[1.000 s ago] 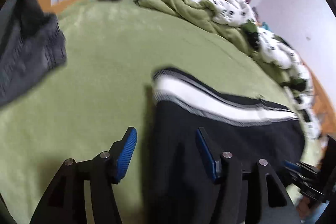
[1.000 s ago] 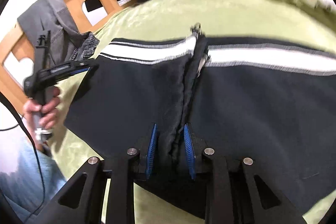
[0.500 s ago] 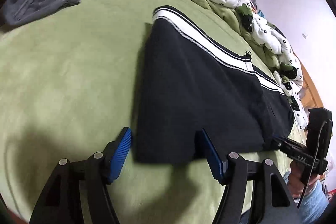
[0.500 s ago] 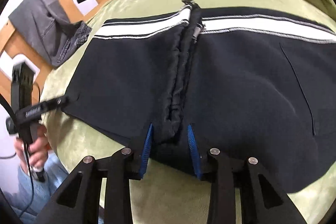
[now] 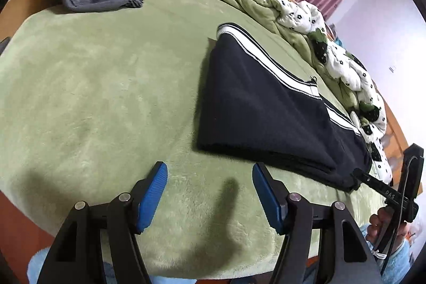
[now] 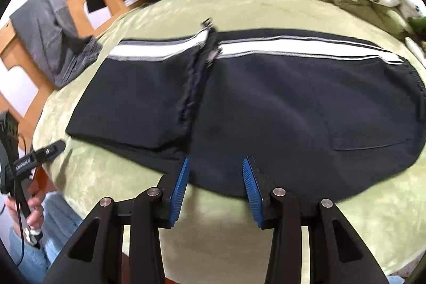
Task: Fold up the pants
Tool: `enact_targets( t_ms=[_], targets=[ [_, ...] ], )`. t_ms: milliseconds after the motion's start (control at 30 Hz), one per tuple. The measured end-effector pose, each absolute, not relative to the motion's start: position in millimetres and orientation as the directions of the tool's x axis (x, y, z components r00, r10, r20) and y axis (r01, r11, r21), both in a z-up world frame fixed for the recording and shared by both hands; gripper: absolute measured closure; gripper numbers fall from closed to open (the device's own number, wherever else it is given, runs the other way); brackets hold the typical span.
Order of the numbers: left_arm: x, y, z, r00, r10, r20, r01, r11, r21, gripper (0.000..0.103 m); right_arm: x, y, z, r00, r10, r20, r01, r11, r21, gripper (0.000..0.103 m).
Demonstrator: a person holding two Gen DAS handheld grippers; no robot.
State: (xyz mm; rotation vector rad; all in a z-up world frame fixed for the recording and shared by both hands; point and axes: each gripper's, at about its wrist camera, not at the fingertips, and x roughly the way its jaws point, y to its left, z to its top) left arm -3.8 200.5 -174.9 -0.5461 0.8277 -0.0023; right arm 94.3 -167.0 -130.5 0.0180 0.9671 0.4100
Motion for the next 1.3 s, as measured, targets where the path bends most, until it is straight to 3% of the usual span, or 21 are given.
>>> enact_targets(
  t_ms=[167, 333, 633, 800, 967, 1000, 1033, 1133, 1300],
  targets=[
    [-11.0, 207.5, -174.8, 0.683, -0.222, -0.696, -0.223, 0.844, -0.488, 0.039, 94.1, -194.7, -118.9, 0.604, 0.301, -0.738, -0.247, 0.951, 0.186, 0.062],
    [-14.0, 214.0, -177.5, 0.690, -0.270, -0.671, -0.232, 0.797, -0.558, 0.038, 102.1, -211.1, -127.1, 0.560, 0.372, -0.741, -0.203, 0.928, 0.312, 0.067],
    [3.6, 205.7, -182.6, 0.729, -0.378, -0.571, -0.192, 0.687, -0.701, 0.034, 99.6, -212.2, -135.5, 0.551, 0.400, -0.732, -0.204, 0.915, 0.347, 0.067],
    [26.3, 202.0, -195.6, 0.753, -0.318, -0.576, -0.272, 0.647, -0.713, 0.034, 99.1, -210.8, -135.9, 0.539, 0.431, -0.723, -0.224, 0.901, 0.370, 0.067],
    [41.7, 185.9, -189.4, 0.747, -0.226, -0.625, -0.320, 0.703, -0.636, 0.037, 96.0, -208.9, -133.9, 0.538, 0.452, -0.711, -0.246, 0.891, 0.381, 0.067],
    [43.1, 183.1, -186.4, 0.744, -0.197, -0.639, -0.336, 0.716, -0.612, 0.046, 95.9, -209.2, -134.2, 0.536, 0.455, -0.711, -0.246, 0.890, 0.383, 0.067],
    [43.8, 179.8, -180.3, 0.745, -0.153, -0.649, -0.354, 0.734, -0.579, 0.061, 95.9, -209.6, -134.0, 0.534, 0.459, -0.711, -0.247, 0.888, 0.388, 0.067],
    [42.4, 173.7, -158.1, 0.762, -0.110, -0.638, -0.344, 0.766, -0.543, 0.078, 93.9, -213.9, -131.8, 0.541, 0.460, -0.704, -0.246, 0.887, 0.391, 0.067],
    [51.5, 122.6, -89.4, 0.808, -0.041, -0.588, -0.247, 0.883, -0.400, 0.084, 86.7, -229.3, -119.9, 0.599, 0.412, -0.686, -0.230, 0.910, 0.345, 0.067]
  ],
)
